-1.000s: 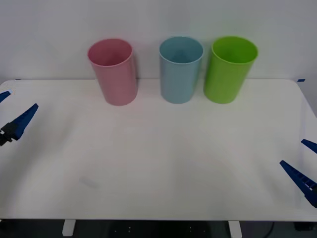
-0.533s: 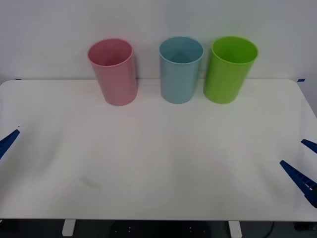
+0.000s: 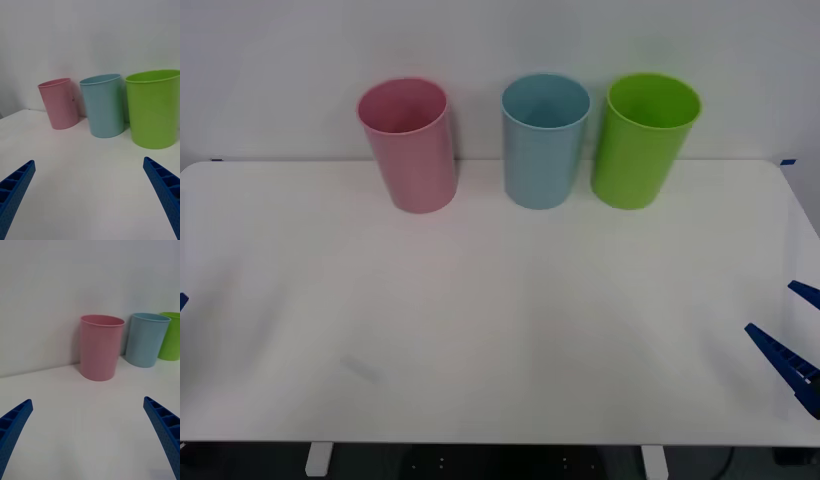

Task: Grasp the object on the table and drop it into the matching bin: aluminum can to the light blue bin, PET bottle to the pink bin.

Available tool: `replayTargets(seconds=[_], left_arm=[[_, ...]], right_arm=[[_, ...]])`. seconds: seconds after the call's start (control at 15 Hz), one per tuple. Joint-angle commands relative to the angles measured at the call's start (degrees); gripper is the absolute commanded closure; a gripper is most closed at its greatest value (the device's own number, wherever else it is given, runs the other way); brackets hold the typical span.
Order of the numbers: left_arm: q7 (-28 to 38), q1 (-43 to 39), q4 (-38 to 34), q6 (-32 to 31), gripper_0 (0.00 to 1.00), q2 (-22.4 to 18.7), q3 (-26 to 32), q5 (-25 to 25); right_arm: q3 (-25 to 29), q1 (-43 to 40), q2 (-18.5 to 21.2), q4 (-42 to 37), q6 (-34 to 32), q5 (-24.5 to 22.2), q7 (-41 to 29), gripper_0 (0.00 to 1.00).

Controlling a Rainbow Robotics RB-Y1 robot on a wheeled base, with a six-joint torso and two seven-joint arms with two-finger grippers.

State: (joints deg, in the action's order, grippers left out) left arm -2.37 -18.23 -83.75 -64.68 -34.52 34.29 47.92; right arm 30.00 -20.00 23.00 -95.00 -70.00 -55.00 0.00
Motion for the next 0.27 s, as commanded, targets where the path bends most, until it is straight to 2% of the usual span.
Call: replayTargets(seconds=[0.07,0.27], left_arm=[[0.00,-0.49,0.08,0.00,0.00,-0.02,0.08,-0.46],[0.00,-0.67,0.08,0.35,0.00,-0.02,-0.27,-0.37]], right_arm=[[0.00,0.00,0.00,0.00,0.00,0.00,0.00,0.00],[0.00,0.00,0.00,0.00,0.00,0.00,0.00,0.00]])
